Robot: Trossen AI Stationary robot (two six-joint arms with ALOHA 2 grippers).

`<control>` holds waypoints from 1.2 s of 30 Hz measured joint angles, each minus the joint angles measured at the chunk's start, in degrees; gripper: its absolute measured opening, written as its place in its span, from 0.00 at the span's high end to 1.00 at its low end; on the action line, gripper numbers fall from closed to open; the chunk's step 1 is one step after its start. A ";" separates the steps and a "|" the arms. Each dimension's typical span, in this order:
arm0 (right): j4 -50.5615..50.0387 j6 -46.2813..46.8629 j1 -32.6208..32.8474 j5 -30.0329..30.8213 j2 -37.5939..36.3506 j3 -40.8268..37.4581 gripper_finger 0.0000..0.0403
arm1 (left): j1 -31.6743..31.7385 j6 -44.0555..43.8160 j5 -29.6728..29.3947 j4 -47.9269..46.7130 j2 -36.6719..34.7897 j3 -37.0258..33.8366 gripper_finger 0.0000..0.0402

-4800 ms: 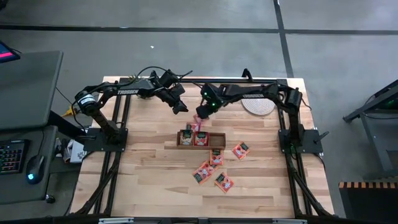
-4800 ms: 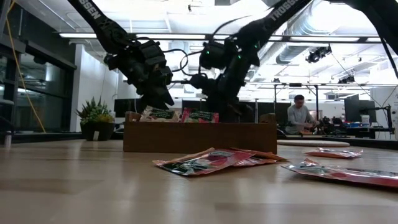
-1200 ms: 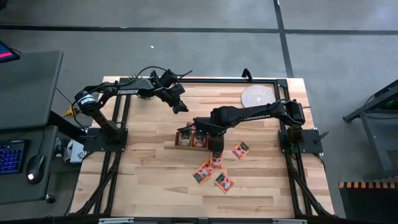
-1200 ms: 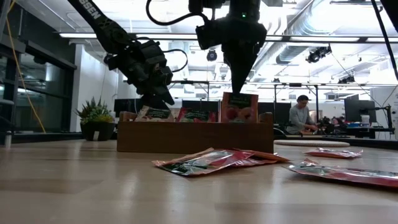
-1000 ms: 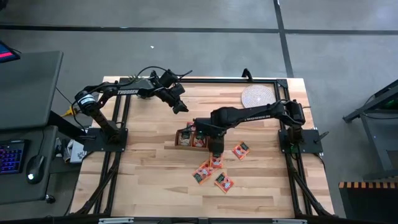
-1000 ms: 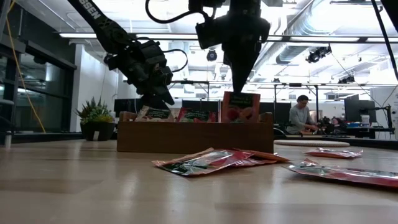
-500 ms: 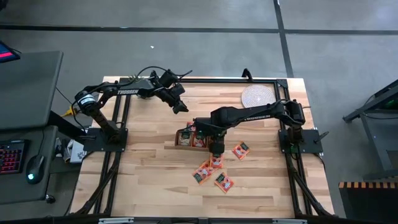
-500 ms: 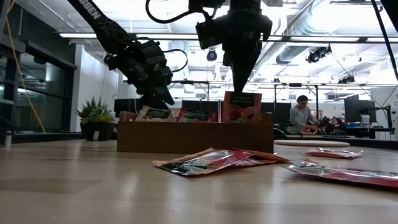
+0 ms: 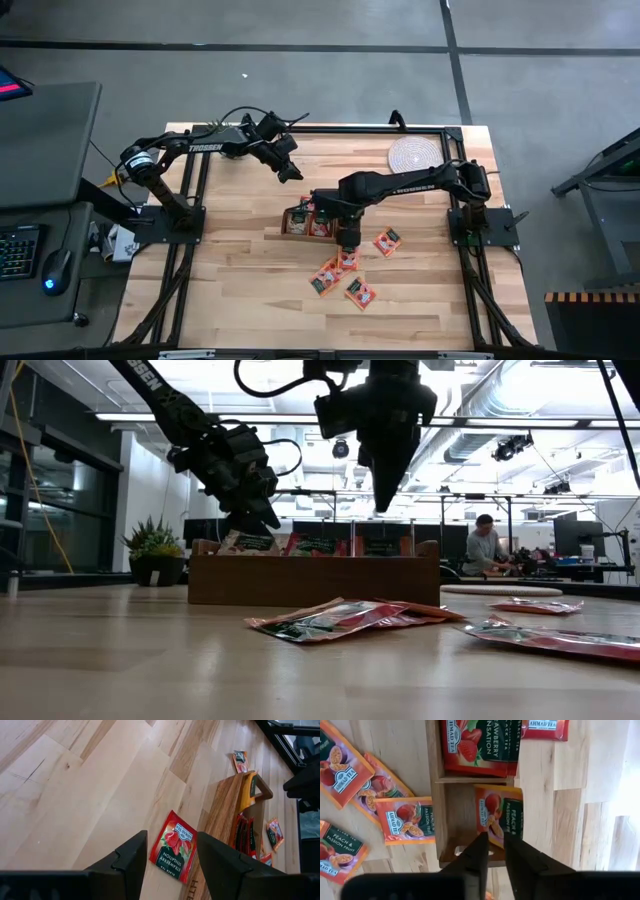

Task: Pick & Place Tea
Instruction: Put the orange tea bag into the right section of the brown wooden organizer, then put the red tea bag into the middle section of the brown wooden organizer

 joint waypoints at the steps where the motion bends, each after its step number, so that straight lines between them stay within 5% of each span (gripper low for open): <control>1: 0.24 -0.01 0.00 0.27 0.00 0.00 0.84 | -0.02 0.00 0.00 0.02 0.00 0.02 0.58; 7: 2.00 0.14 -0.65 -0.04 -0.02 0.60 0.72 | 0.00 0.49 0.03 0.01 0.00 0.02 0.58; 15: 15.04 13.11 -8.17 -16.16 -0.02 0.90 0.63 | 0.02 0.48 4.62 -0.09 -0.02 0.02 0.58; 22: 17.87 25.40 -14.01 -16.41 0.11 0.90 0.59 | 3.64 5.19 4.66 -3.72 -0.93 0.03 0.58; 36: 20.27 31.73 -14.89 -16.76 6.69 0.90 0.55 | 10.01 11.02 12.71 -9.47 -4.59 0.09 0.58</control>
